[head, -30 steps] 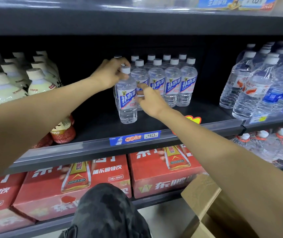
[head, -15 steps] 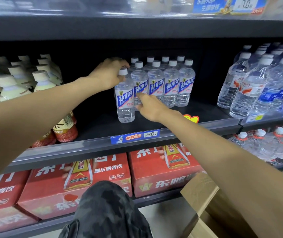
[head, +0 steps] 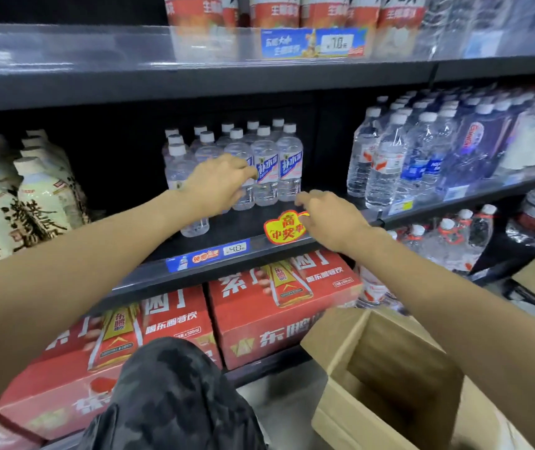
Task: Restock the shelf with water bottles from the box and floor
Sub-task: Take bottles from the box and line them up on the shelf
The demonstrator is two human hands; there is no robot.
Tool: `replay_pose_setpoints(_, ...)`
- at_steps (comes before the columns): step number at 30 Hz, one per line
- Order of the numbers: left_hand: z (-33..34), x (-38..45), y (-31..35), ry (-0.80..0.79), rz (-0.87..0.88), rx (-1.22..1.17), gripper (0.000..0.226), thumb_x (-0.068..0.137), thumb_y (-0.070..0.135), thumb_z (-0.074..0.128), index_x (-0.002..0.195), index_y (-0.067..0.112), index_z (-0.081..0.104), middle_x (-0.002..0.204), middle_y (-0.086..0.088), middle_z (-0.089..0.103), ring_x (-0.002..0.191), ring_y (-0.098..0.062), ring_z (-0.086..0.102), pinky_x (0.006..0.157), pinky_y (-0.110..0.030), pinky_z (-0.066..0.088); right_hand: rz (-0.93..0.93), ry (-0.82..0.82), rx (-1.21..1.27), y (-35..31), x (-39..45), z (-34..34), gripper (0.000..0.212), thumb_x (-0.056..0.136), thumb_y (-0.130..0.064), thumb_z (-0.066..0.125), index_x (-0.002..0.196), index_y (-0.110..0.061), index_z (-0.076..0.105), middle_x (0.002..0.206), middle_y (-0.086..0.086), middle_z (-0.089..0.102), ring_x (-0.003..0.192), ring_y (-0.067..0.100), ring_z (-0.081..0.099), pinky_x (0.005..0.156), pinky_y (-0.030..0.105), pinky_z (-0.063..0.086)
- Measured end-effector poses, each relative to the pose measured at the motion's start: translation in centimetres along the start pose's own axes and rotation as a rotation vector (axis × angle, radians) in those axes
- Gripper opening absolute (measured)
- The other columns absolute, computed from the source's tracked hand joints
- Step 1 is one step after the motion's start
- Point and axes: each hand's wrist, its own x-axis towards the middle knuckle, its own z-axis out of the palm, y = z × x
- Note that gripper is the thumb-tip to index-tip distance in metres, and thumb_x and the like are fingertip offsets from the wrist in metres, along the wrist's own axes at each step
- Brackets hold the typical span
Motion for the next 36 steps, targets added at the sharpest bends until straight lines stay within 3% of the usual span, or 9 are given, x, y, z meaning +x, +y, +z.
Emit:
replay_pose_setpoints(7,0.7,1.3,9.2,0.039,0.126,-0.121,0.038,0.09,0.024,0.061,0.127,0.018,0.053,0.123,-0.005,0.058,0.116,-0.029,0.051,0.082,-0.046,0.051,0.144,-0.072,-0.01,7.0,-8.8,0.8,0.031,0.098,-0.021,0.046,0.126,-0.01,0.049,0.124,0.014,0.054,0.115,0.035,0.051,0.083,0.04,0.048)
replay_pose_setpoints(11,2.0,2.1,14.7,0.031,0.228,-0.199,0.038,0.091,0.024,0.06,0.128,0.017,0.053,0.123,-0.004,0.056,0.115,-0.028,0.05,0.079,-0.041,0.049,0.237,-0.161,-0.045,9.8,-13.2,2.5,0.031,0.097,-0.019,0.046,0.127,-0.01,0.047,0.124,0.014,0.053,0.112,0.036,0.053,0.073,0.034,0.037)
replay_pose_setpoints(13,3.0,2.6,17.2,0.011,0.264,-0.231,0.039,0.09,0.025,0.061,0.128,0.018,0.053,0.123,-0.004,0.056,0.116,-0.028,0.049,0.081,-0.042,0.049,0.278,-0.198,-0.044,10.9,-15.0,3.7,0.029,0.097,-0.018,0.046,0.125,-0.01,0.048,0.123,0.014,0.055,0.109,0.035,0.056,0.073,0.036,0.042)
replay_pose_setpoints(20,8.8,3.2,24.3,-0.092,0.365,-0.284,0.038,0.092,0.026,0.054,0.13,0.021,0.05,0.124,0.0,0.053,0.115,-0.024,0.048,0.079,-0.043,0.051,0.391,-0.268,0.064,14.2,-18.9,9.4,0.032,0.096,-0.019,0.045,0.127,-0.019,0.048,0.127,0.008,0.054,0.114,0.033,0.054,0.086,0.041,0.049)
replay_pose_setpoints(25,14.3,3.2,28.2,-0.167,0.441,-0.375,0.034,0.092,0.027,0.054,0.126,0.022,0.053,0.122,0.002,0.055,0.114,-0.023,0.051,0.084,-0.04,0.049,0.422,-0.33,0.054,15.6,-20.7,13.9,0.03,0.093,-0.021,0.042,0.122,-0.026,0.046,0.12,0.007,0.059,0.104,0.033,0.061,0.086,0.045,0.053)
replay_pose_setpoints(31,19.5,1.9,32.0,-0.325,0.512,-0.434,0.039,0.089,0.029,0.059,0.128,0.024,0.051,0.127,0.004,0.053,0.119,-0.02,0.047,0.097,-0.037,0.043,0.387,-0.493,0.086,15.6,-22.5,18.5,0.035,0.099,-0.03,0.043,0.129,-0.016,0.052,0.127,0.008,0.058,0.118,0.03,0.056,0.093,0.036,0.046)
replay_pose_setpoints(36,22.7,-0.2,33.8,-0.476,0.54,-0.467,0.041,0.091,0.026,0.058,0.131,0.022,0.05,0.129,0.002,0.053,0.12,-0.021,0.047,0.1,-0.038,0.042,0.352,-0.724,0.104,14.8,-23.8,22.8,0.035,0.1,-0.032,0.043,0.131,-0.019,0.051,0.128,0.007,0.059,0.115,0.03,0.059,0.089,0.04,0.048)
